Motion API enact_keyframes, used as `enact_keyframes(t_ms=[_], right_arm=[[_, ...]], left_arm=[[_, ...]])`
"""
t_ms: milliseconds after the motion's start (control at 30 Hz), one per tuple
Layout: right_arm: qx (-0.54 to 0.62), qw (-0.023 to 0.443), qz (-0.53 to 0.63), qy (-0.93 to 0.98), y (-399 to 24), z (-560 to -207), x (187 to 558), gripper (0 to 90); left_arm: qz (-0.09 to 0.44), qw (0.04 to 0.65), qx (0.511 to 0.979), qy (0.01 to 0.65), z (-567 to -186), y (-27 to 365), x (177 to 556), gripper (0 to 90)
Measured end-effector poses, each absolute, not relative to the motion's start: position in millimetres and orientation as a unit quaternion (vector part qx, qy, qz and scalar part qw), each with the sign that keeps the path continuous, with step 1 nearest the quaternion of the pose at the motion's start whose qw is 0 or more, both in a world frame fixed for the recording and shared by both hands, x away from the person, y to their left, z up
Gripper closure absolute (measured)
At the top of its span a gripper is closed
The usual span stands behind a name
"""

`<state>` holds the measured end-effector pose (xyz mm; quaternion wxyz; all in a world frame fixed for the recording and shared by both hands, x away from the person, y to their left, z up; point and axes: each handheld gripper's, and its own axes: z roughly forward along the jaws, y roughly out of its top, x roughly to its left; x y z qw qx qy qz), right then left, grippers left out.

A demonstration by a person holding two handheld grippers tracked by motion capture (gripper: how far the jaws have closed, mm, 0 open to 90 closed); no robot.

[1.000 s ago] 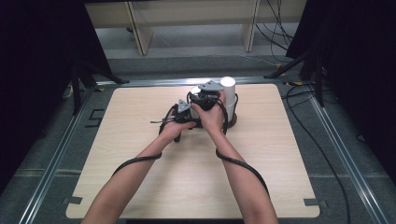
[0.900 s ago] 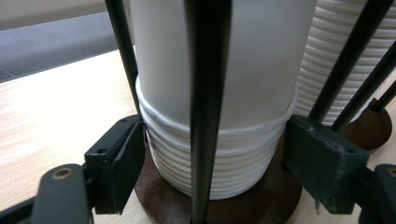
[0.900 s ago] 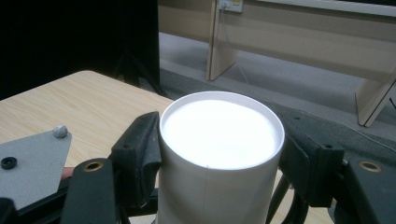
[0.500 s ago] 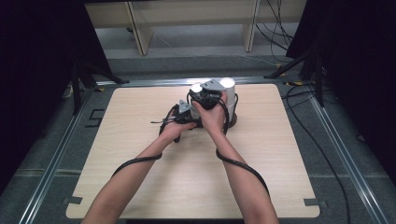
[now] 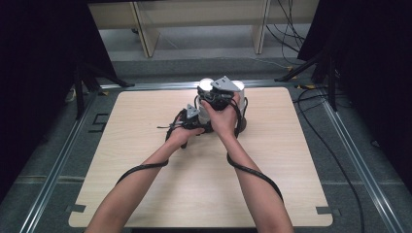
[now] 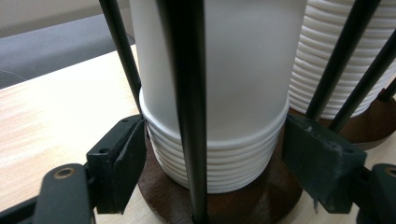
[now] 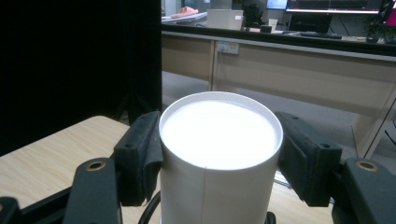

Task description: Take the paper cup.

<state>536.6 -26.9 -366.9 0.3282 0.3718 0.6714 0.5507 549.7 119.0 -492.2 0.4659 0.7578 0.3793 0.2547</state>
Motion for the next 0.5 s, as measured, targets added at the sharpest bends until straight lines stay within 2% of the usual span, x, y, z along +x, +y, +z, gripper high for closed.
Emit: enact_keyframes(t_ms=[133,200,233,400,500], right_arm=[[0.382,0.312,0.558,0.667,-27.7,-362.4,532.9,35.1],[0.369,0.33,0.556,0.667,-29.2,-361.8,534.4,35.1],[0.379,0.316,0.56,0.665,-27.6,-360.9,532.5,35.1],[0.371,0.325,0.565,0.661,-28.9,-355.4,531.9,35.2],[0.377,0.313,0.572,0.658,-28.3,-350.0,530.8,35.2]], left_arm=[[0.256,0.466,0.757,0.38,-492.2,118.5,547.8,23.9],[0.256,0.465,0.757,0.38,-492.1,118.8,547.8,24.0],[0.257,0.46,0.761,0.378,-491.9,119.7,548.1,24.1],[0.257,0.457,0.765,0.375,-492.2,120.3,549.7,24.0],[0.257,0.459,0.762,0.377,-492.3,119.9,549.1,22.5]])
